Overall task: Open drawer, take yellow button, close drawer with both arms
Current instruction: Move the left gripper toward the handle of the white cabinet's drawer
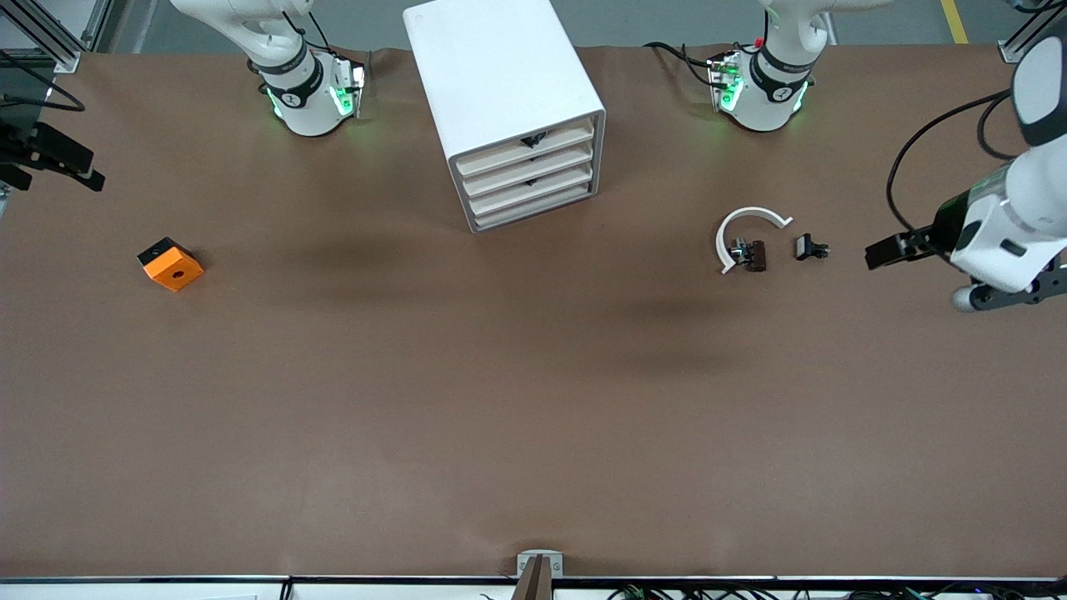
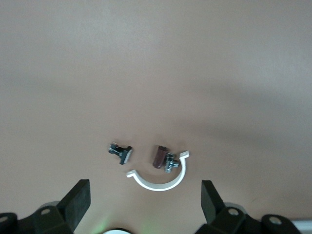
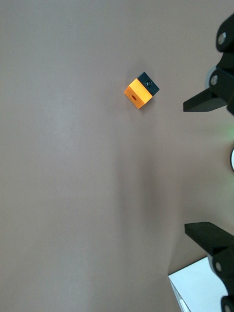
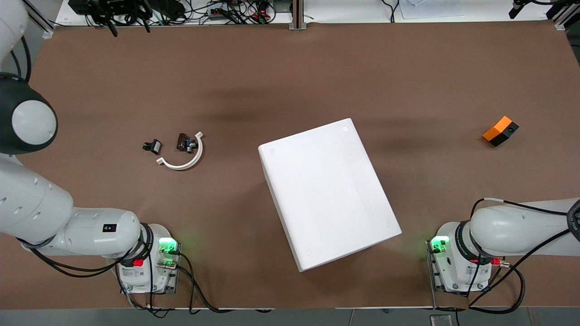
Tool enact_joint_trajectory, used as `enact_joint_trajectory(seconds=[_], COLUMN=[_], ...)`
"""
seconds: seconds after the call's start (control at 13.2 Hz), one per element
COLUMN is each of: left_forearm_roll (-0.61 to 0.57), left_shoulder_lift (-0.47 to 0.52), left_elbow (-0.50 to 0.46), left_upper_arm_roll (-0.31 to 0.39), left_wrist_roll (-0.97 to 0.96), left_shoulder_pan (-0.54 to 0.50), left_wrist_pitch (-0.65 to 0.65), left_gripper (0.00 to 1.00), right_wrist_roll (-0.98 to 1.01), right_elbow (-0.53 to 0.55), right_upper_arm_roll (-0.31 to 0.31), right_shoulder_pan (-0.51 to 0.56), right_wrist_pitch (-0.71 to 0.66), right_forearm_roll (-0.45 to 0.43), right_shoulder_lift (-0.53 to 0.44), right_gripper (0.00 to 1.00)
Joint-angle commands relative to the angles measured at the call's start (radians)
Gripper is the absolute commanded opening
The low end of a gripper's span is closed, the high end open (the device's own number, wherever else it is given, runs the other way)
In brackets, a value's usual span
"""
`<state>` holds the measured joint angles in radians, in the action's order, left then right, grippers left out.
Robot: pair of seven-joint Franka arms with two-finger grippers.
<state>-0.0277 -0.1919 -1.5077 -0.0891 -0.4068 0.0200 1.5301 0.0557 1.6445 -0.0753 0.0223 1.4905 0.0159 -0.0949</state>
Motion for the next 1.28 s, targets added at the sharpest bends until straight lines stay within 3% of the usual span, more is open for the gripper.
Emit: enact_joint_trajectory(seconds=[0.0,0.53,0.83,0.98,1.21], left_forearm_roll=[-0.003,0.052,0.147,0.303,0.365], left_shoulder_lift=[-0.099,-0.199,-0.216,-0.247,-0.278], left_elbow=[0.092,0.095,0.089,0.09,0.093], left_upper_arm_roll=[-0.001,-0.003,-0.003,-0.003,-0.001], left_wrist_roll=[-0.288,-1.26,-1.581,-1.75,-1.833], left_shoulder_pan=[0.052,0.256,0.325,0.318,0.356], left_wrist_pitch=[-0.011,-0.039,-0.125,-0.142,-0.145], left_gripper=[1.0,1.0,1.0,1.0,1.0], right_wrist_roll=[0.018,0.046,0.046,0.046,0.046], right_elbow=[-0.032,-0.043,-0.046,-0.052,-0.058], right_upper_arm_roll=[0.008,0.014,0.014,0.012,0.011], right_shoulder_pan=[0.018,0.001,0.008,0.013,0.015], right_wrist_pitch=[-0.012,-0.001,0.013,0.022,0.022], right_forearm_roll=[0.006,-0.01,-0.017,-0.017,-0.025], right_shoulder_lift=[0.098,0.188,0.201,0.218,0.231], right_gripper=[1.0,1.0,1.0,1.0,1.0])
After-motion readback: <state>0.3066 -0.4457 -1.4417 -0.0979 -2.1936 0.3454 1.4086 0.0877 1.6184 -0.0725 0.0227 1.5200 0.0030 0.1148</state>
